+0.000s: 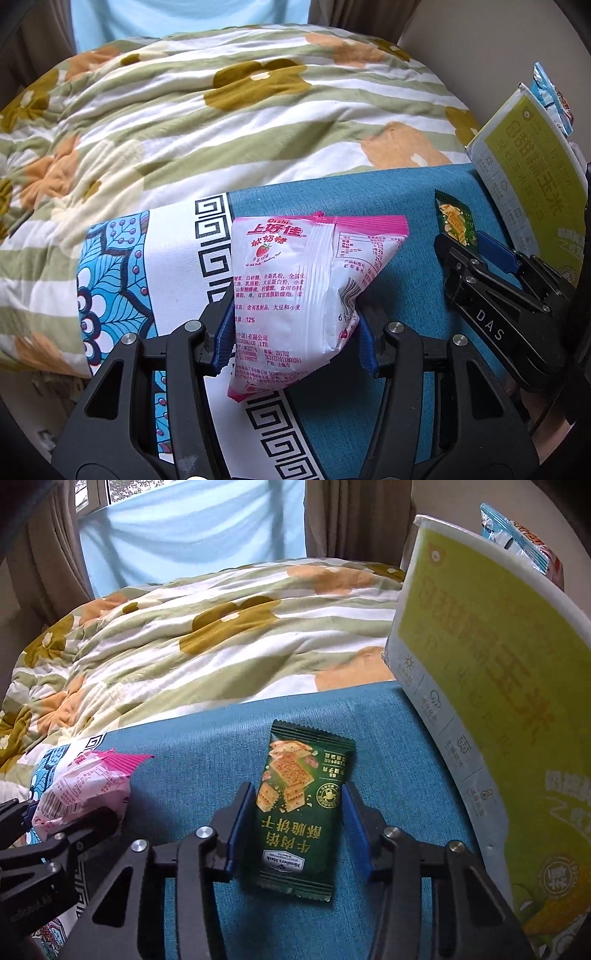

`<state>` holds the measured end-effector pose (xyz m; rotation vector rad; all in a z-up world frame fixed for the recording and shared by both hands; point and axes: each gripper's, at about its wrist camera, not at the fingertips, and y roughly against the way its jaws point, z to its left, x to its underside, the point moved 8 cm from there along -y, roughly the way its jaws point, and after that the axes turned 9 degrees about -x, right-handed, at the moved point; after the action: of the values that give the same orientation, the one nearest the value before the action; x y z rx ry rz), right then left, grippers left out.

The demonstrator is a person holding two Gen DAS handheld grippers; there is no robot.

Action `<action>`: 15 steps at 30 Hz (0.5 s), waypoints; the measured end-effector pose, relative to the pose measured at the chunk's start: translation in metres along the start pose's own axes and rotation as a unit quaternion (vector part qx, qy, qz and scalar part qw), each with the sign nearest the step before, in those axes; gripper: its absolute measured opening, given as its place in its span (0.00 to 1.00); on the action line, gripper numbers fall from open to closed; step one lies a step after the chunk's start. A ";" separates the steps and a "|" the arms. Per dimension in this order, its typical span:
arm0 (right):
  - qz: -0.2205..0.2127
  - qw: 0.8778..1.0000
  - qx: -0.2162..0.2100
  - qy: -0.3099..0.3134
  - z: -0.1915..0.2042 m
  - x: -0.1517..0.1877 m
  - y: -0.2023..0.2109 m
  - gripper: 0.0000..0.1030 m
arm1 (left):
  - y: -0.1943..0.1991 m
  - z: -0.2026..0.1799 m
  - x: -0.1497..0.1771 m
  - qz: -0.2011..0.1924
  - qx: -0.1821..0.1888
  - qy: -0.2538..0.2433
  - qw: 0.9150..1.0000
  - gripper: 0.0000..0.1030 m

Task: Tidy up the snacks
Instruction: 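Grasp the white-pink candy bag with the left tool while the right tool grasps the green cracker pack, then carry both items into the cardboard box and open both tools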

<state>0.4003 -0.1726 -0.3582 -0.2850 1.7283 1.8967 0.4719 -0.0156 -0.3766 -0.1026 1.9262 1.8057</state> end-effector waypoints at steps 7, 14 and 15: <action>-0.003 1.000 -0.022 0.003 0.006 -0.001 0.007 0.41 | 0.017 0.003 -0.002 -0.012 -0.005 0.009 1.000 0.47; -0.038 0.997 -0.061 0.021 0.024 -0.020 0.050 0.41 | 0.069 0.005 -0.016 -0.039 -0.022 0.026 0.999 0.47; -0.045 0.996 -0.068 0.026 0.026 -0.025 0.060 0.41 | 0.080 0.004 -0.019 -0.045 -0.029 0.026 0.998 0.47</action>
<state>0.3950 -0.1546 -0.2910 -0.4596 1.5958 1.9599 0.4592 -0.0076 -0.2953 -0.2536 1.8747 1.8160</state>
